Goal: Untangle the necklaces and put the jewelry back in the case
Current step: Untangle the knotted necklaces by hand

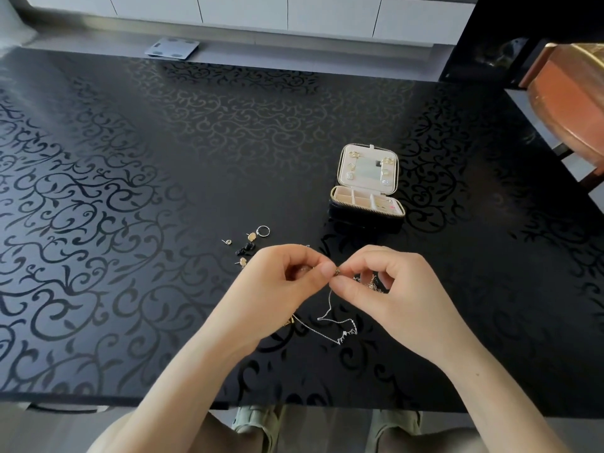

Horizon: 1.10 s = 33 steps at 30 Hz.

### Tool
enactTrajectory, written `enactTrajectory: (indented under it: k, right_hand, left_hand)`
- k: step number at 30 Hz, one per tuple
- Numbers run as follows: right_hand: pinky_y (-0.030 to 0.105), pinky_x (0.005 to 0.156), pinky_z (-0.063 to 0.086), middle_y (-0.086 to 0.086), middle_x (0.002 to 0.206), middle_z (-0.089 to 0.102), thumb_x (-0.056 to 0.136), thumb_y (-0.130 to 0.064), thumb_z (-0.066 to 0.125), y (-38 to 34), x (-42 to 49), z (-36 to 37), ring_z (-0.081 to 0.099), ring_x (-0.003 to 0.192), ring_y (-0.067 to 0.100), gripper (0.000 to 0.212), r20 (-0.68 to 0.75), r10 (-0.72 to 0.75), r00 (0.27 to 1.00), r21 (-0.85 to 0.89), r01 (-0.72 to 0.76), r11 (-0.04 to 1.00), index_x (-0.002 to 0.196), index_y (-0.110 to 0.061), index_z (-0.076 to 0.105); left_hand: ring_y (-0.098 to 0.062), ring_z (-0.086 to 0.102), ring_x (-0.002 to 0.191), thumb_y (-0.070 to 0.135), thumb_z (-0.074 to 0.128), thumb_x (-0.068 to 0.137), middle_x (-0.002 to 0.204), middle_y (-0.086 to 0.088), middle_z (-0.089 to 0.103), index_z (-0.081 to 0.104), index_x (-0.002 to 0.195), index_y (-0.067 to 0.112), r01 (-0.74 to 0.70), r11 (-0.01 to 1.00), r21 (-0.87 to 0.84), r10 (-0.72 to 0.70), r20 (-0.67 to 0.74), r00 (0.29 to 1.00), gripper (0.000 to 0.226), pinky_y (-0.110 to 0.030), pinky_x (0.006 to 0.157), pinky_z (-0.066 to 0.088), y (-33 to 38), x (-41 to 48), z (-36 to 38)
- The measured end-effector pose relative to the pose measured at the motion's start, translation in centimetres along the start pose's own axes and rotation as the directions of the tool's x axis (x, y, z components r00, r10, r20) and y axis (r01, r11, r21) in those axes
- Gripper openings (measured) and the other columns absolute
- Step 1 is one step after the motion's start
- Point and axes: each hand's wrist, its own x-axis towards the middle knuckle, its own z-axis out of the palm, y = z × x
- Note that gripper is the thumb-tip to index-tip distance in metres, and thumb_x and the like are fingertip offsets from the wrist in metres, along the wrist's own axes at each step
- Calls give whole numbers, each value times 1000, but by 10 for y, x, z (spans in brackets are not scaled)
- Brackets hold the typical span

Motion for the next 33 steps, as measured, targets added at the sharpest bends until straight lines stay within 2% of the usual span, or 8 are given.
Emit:
enactTrajectory:
  k: [4, 7, 11, 20, 24, 28, 30, 33]
  right_hand:
    - [12, 63, 35, -12, 64, 63, 81, -22, 70, -6, 2, -13, 48, 57, -1, 13, 105, 52, 993, 161, -68, 985, 68, -25, 70]
    - [37, 79, 46, 0, 82, 70, 80, -31, 67, -14, 0, -24, 60, 76, 20, 10, 188, 58, 980, 209, -98, 973, 74, -23, 71]
    - [38, 95, 49, 10, 96, 71, 82, -25, 61, -32, -8, -37, 65, 100, 24, 18, 182, 25, 983, 291, -78, 954, 87, -9, 68]
    - [23, 65, 51, 3, 63, 63, 89, 1, 56, -82, -40, -73, 59, 62, 12, 8, 33, -61, 998, 287, 49, 957, 83, -3, 60]
    - [21, 64, 44, 1, 65, 54, 89, -11, 60, -92, -45, -83, 49, 62, 9, 10, 3, -74, 997, 182, 72, 981, 96, -14, 66]
    - [38, 63, 43, 22, 68, 55, 85, -29, 65, -102, -39, -88, 44, 61, 17, 8, -85, -120, 989, 23, 123, 992, 89, -29, 73]
    - [32, 59, 39, 26, 71, 58, 85, -28, 66, -106, -31, -96, 43, 59, 17, 9, -145, -136, 980, 0, 137, 991, 81, -27, 74]
    - [17, 55, 42, 6, 57, 59, 85, -21, 66, -112, -15, -115, 48, 52, 7, 9, -177, -123, 977, 33, 130, 991, 78, -19, 72]
  left_hand:
    - [-10, 38, 60, 28, 57, 90, 63, 4, 50, 70, 74, 25, 36, 998, -47, -35, 34, 999, 21, -27, 62, 32, 7, -1, -3]
    - [-10, 31, 56, 28, 49, 94, 59, 3, 38, 67, 71, 23, 33, 995, -98, -27, 59, 998, 30, -22, 58, 29, 18, -6, -3]
    - [-8, 48, 67, 24, 45, 97, 64, 6, 56, 64, 69, 22, -20, 991, -129, 27, 56, 998, 33, -26, 70, 40, 41, -13, 0]
    - [-13, 62, 74, 21, 39, 99, 82, 0, 71, 61, 76, 16, -147, 957, -252, 166, 58, 984, 32, -29, 68, 40, 97, -44, 8]
    - [-9, 62, 68, 21, 39, 99, 78, 3, 72, 59, 75, 17, -211, 967, -145, 217, 30, 976, 32, -23, 61, 38, 115, -46, 10]
    - [-5, 61, 66, 23, 42, 99, 76, 2, 71, 61, 77, 15, -286, 958, 25, 286, 9, 958, 30, -13, 58, 38, 133, -36, 10]
    - [-6, 62, 68, 24, 44, 98, 79, 1, 72, 62, 77, 13, -305, 949, 84, 306, 3, 952, 30, -14, 61, 40, 142, -27, 8]
    - [-6, 64, 73, 26, 46, 96, 80, 6, 71, 64, 81, 10, -278, 951, 133, 285, -38, 958, 28, -27, 74, 46, 152, -4, 2]
